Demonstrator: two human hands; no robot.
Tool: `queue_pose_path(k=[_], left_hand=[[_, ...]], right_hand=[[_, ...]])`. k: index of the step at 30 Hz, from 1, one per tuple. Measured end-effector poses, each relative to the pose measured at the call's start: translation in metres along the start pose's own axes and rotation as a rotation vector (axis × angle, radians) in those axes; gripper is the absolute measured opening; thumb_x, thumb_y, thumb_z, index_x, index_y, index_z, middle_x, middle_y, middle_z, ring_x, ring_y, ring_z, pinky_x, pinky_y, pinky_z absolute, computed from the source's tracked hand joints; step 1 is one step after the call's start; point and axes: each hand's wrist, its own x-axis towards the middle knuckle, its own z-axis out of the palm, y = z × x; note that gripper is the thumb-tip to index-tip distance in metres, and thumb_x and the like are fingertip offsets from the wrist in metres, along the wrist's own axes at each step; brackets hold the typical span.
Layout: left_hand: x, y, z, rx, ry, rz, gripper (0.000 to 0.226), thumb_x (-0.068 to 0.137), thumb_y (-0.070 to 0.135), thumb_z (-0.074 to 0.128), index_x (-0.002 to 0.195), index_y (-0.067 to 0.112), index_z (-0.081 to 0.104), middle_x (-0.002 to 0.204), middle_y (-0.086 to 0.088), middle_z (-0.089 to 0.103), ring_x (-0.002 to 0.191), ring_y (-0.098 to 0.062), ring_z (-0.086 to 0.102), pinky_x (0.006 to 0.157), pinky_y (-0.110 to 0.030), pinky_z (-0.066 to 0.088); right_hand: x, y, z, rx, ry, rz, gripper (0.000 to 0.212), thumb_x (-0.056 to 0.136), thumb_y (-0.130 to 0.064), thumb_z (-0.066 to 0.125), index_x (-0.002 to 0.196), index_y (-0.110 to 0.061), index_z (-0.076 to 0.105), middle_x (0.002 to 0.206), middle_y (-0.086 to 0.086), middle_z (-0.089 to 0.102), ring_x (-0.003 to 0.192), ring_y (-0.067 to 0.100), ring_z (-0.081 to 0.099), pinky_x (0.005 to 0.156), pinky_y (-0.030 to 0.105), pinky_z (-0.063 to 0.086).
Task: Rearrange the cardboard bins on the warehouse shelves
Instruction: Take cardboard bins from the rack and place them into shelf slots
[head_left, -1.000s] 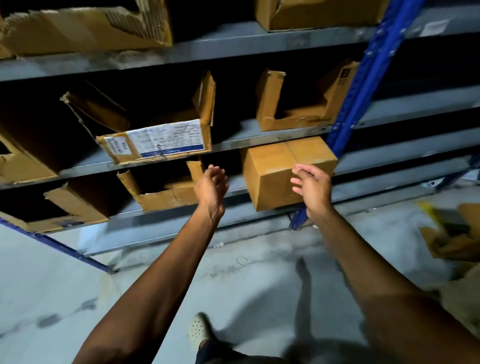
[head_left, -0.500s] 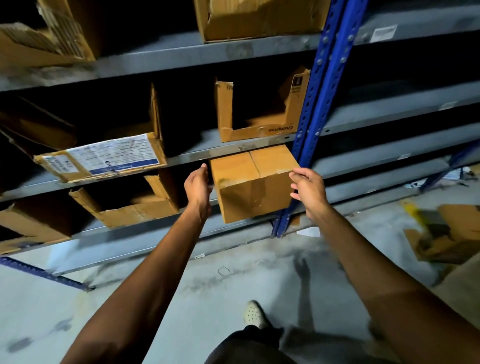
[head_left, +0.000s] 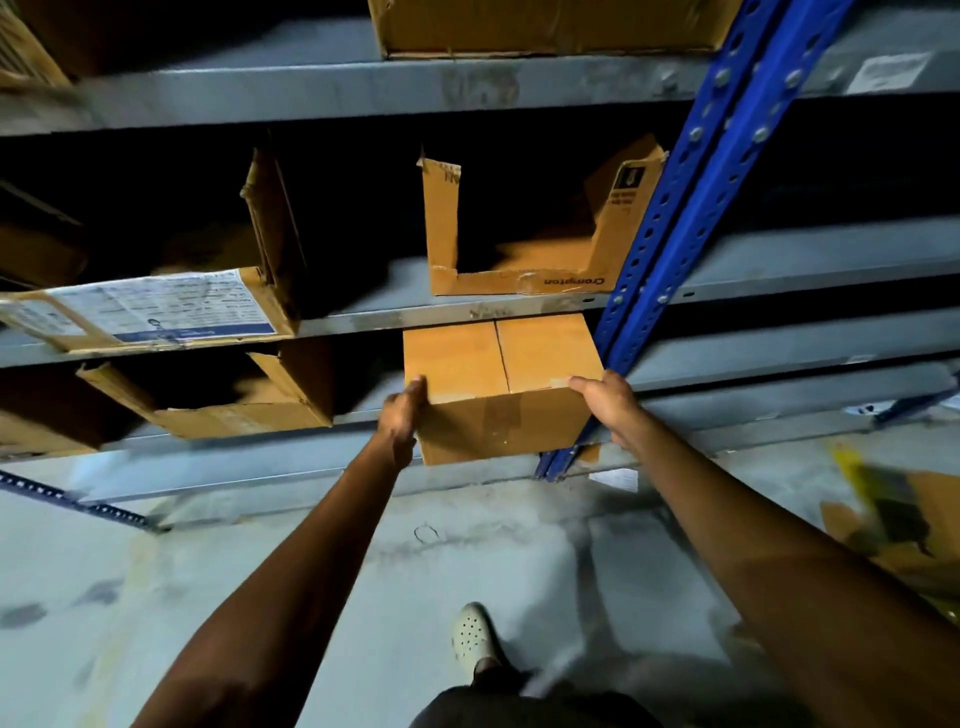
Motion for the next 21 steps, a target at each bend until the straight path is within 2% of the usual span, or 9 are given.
queue_pose_path(k=[1, 3, 5, 8, 10, 12, 14, 18, 21], left_hand=[[0.0, -0.004, 0.003, 0.015, -0.001, 0.003, 0.058, 0.096, 0.052, 0.048, 0.137, 0.01, 0.047, 0.142, -0.014, 0.047, 0.112, -0.027, 0.046, 0.085, -0.038, 0.039], [0.001, -0.012, 0.007, 0.009, 0.048, 0.039, 0.059, 0.097, 0.052, 0.046, 0.139, 0.012, 0.046, 0.143, -0.012, 0.047, 0.125, -0.029, 0.045, 0.101, -0.043, 0.04], [-0.002, -0.017, 0.014, -0.018, 0.094, 0.098, 0.052, 0.099, 0.048, 0.045, 0.136, 0.012, 0.05, 0.135, -0.008, 0.053, 0.125, -0.027, 0.047, 0.108, -0.047, 0.037], [-0.016, -0.031, 0.02, -0.015, 0.109, 0.125, 0.052, 0.099, 0.048, 0.044, 0.136, 0.012, 0.054, 0.132, -0.007, 0.057, 0.123, -0.027, 0.051, 0.105, -0.044, 0.041], [-0.033, -0.043, 0.024, -0.04, 0.13, 0.134, 0.045, 0.101, 0.042, 0.043, 0.132, 0.011, 0.056, 0.124, -0.004, 0.06, 0.112, -0.023, 0.054, 0.093, -0.038, 0.043], [-0.049, -0.055, 0.029, -0.056, 0.149, 0.141, 0.034, 0.103, 0.036, 0.041, 0.123, 0.014, 0.057, 0.107, 0.002, 0.06, 0.1, -0.019, 0.052, 0.084, -0.034, 0.038], [-0.067, -0.071, 0.035, -0.063, 0.159, 0.143, 0.026, 0.103, 0.036, 0.04, 0.115, 0.02, 0.056, 0.1, 0.006, 0.059, 0.1, -0.019, 0.051, 0.084, -0.033, 0.035], [-0.105, -0.1, 0.047, -0.088, 0.211, 0.096, 0.041, 0.1, 0.042, 0.045, 0.132, 0.017, 0.054, 0.119, 0.002, 0.057, 0.105, -0.017, 0.051, 0.086, -0.033, 0.037], [-0.139, -0.133, 0.058, -0.115, 0.251, 0.08, 0.048, 0.1, 0.046, 0.044, 0.138, 0.017, 0.048, 0.121, 0.003, 0.054, 0.108, -0.018, 0.05, 0.087, -0.034, 0.037]], right_hand=[[0.003, 0.002, 0.0, 0.002, -0.013, 0.009, 0.08, 0.087, -0.044, 0.063, 0.147, -0.004, 0.028, 0.15, 0.015, 0.037, 0.133, 0.033, 0.041, 0.108, 0.043, 0.037], [0.011, 0.004, -0.002, 0.027, -0.014, 0.019, 0.089, 0.081, -0.05, 0.065, 0.15, -0.01, 0.024, 0.153, 0.014, 0.034, 0.133, 0.033, 0.041, 0.108, 0.048, 0.039], [0.022, 0.008, -0.009, 0.047, -0.032, 0.03, 0.096, 0.078, -0.054, 0.065, 0.153, -0.018, 0.018, 0.157, 0.01, 0.026, 0.136, 0.032, 0.038, 0.107, 0.05, 0.039], [0.034, 0.016, -0.025, 0.074, -0.085, 0.042, 0.086, 0.085, -0.054, 0.062, 0.153, -0.023, 0.021, 0.156, 0.007, 0.03, 0.128, 0.031, 0.046, 0.096, 0.044, 0.048], [0.041, 0.027, -0.034, 0.034, -0.157, 0.057, 0.075, 0.088, -0.055, 0.058, 0.149, -0.02, 0.031, 0.147, 0.007, 0.042, 0.118, 0.03, 0.051, 0.088, 0.041, 0.05], [0.038, 0.039, -0.039, -0.027, -0.206, 0.057, 0.064, 0.09, -0.056, 0.056, 0.137, -0.013, 0.046, 0.126, 0.007, 0.051, 0.108, 0.029, 0.053, 0.087, 0.042, 0.05], [0.032, 0.055, -0.044, -0.087, -0.215, 0.035, 0.061, 0.086, -0.062, 0.057, 0.122, -0.013, 0.056, 0.116, 0.007, 0.055, 0.102, 0.029, 0.054, 0.087, 0.044, 0.052], [0.017, 0.084, -0.05, -0.174, -0.111, -0.088, 0.069, 0.067, -0.083, 0.052, 0.09, -0.018, 0.056, 0.107, 0.015, 0.065, 0.098, 0.033, 0.061, 0.077, 0.039, 0.05], [0.001, 0.105, -0.046, -0.102, -0.072, -0.076, 0.078, 0.068, -0.077, 0.056, 0.102, -0.006, 0.061, 0.113, 0.015, 0.064, 0.106, 0.034, 0.06, 0.086, 0.041, 0.05]])
